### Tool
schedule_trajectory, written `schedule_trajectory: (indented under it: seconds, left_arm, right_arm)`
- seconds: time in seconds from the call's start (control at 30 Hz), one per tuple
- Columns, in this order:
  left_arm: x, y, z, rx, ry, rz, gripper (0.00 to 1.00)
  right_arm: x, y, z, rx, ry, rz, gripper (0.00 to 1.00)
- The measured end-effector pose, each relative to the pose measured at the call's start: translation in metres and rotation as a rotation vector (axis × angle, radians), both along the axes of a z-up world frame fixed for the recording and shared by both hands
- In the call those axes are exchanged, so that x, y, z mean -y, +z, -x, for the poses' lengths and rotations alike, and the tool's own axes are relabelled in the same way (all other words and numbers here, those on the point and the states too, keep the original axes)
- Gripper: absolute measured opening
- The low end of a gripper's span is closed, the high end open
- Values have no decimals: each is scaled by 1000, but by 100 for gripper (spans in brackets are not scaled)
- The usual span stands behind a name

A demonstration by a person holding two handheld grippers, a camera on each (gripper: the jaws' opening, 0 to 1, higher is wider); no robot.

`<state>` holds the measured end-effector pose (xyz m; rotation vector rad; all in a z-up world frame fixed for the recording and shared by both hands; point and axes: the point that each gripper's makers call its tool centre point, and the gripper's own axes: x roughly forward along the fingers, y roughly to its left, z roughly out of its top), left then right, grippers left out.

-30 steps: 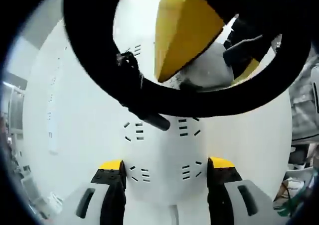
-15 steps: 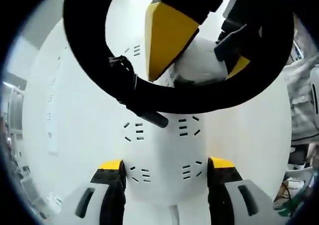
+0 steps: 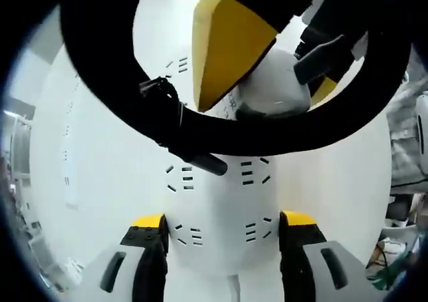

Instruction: Straighten the power strip on the desk, plug the charger into it

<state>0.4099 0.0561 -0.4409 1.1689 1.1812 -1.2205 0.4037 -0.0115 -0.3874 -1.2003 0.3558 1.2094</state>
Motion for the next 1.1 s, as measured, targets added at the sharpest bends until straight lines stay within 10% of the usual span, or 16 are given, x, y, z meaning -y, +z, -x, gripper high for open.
schedule_trajectory:
  seconds: [0.23, 0.7, 1.1]
  left_arm:
    - [1, -8, -4, 40, 72, 89, 100]
    - [6, 8, 9, 80, 100, 265, 100]
    - [-1, 33, 13, 275, 137, 360, 100]
  right_arm:
    - [7, -5, 7, -57, 40, -44, 45]
    - [9, 11, 3, -77, -59, -322, 85]
    - [15, 17, 0, -129, -145, -524, 97]
